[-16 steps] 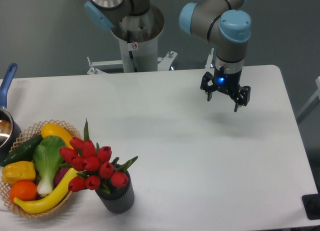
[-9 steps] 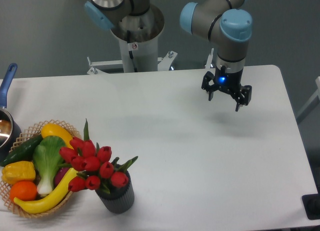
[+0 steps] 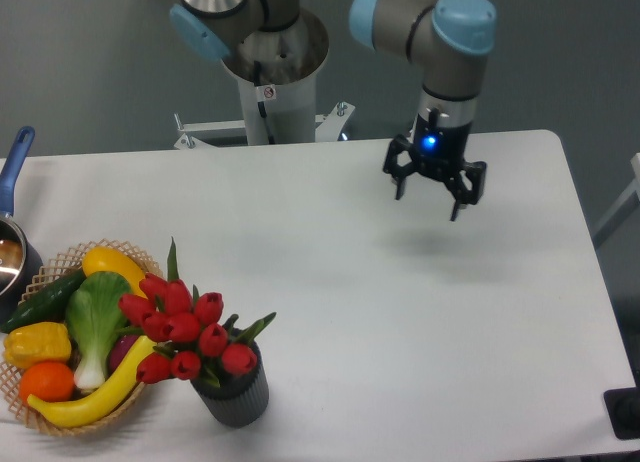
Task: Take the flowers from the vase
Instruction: 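Move the open gripper toward the black vase of red tulips, then lower the open gripper onto the red tulip stems above the black vase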
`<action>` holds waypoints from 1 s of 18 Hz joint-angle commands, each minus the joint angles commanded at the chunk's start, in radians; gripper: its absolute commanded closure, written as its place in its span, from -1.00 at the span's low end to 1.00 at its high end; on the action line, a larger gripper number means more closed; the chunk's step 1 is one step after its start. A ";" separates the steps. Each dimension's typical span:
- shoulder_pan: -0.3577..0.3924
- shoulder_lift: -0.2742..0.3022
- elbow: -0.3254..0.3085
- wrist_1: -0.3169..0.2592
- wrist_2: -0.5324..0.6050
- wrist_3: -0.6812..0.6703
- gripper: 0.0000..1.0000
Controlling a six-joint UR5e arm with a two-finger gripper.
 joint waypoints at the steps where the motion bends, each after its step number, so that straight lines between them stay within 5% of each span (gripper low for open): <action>1: -0.002 0.006 -0.002 0.000 -0.058 -0.003 -1.00; 7: -0.075 -0.004 -0.012 0.002 -0.361 -0.066 -1.00; 14: -0.222 -0.211 0.121 0.003 -0.451 -0.066 -1.00; 18: -0.278 -0.279 0.189 0.009 -0.494 -0.066 -1.00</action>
